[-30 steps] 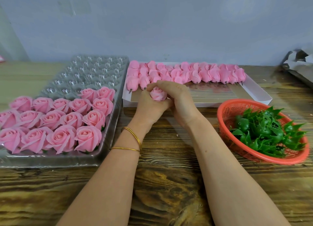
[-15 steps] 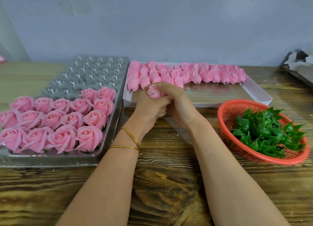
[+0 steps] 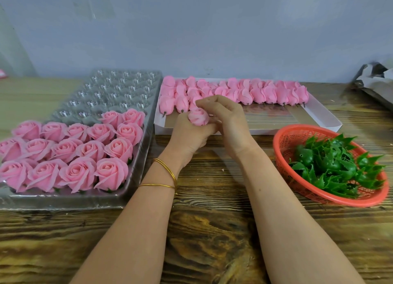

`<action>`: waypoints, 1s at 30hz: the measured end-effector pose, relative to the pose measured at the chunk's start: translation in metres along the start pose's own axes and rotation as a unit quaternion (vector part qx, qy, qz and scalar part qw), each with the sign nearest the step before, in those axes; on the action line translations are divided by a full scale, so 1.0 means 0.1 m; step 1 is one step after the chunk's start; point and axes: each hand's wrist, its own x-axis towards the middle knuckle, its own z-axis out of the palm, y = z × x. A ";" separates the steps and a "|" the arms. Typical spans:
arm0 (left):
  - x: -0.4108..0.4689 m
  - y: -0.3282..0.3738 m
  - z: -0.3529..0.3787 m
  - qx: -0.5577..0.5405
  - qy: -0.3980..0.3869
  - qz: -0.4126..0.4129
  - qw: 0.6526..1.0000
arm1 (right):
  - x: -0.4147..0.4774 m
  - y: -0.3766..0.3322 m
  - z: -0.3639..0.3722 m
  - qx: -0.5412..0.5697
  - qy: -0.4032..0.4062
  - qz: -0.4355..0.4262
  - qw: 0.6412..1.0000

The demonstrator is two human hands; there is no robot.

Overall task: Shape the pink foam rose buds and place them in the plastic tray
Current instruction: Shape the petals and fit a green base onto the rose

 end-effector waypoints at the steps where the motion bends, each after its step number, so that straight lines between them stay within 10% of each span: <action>1: 0.00 -0.01 0.00 0.025 0.014 0.012 1.000 | 0.00 0.00 0.01 -0.014 0.005 -0.009 1.000; 30: 0.07 -0.09 0.01 0.217 0.083 0.057 0.971 | -0.10 0.05 0.18 -0.208 0.086 -0.057 0.973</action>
